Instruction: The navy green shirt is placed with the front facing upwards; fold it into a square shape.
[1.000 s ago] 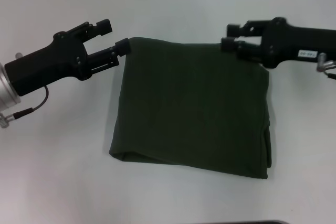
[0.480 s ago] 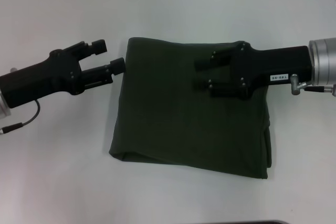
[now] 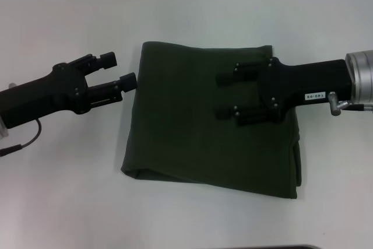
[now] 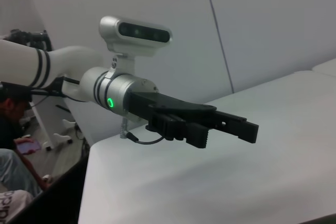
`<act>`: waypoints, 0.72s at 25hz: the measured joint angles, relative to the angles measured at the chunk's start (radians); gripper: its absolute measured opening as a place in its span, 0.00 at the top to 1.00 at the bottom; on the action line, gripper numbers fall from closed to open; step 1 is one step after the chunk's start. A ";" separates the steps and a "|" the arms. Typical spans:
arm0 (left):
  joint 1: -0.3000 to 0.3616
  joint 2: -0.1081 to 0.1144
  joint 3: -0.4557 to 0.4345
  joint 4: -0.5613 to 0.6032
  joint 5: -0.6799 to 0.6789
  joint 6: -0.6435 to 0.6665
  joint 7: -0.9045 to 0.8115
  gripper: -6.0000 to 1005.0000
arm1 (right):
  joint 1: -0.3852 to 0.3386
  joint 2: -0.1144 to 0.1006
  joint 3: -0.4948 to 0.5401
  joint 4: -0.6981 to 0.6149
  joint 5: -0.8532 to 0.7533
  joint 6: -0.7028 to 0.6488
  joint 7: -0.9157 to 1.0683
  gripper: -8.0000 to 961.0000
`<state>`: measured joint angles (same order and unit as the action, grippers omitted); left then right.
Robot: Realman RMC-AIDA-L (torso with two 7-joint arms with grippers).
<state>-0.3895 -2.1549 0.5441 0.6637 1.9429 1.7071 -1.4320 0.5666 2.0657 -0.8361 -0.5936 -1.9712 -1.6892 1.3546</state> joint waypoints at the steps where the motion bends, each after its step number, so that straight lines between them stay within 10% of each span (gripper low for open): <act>1: 0.002 0.000 -0.001 0.000 0.000 0.007 0.000 0.12 | 0.000 -0.002 0.000 0.001 0.000 0.000 0.000 0.25; 18: 0.006 0.003 -0.003 0.002 0.022 0.036 -0.002 0.12 | -0.019 -0.007 0.006 0.007 0.000 -0.002 0.022 0.21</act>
<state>-0.3834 -2.1521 0.5416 0.6657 1.9648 1.7434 -1.4342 0.5478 2.0583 -0.8299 -0.5866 -1.9711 -1.6909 1.3762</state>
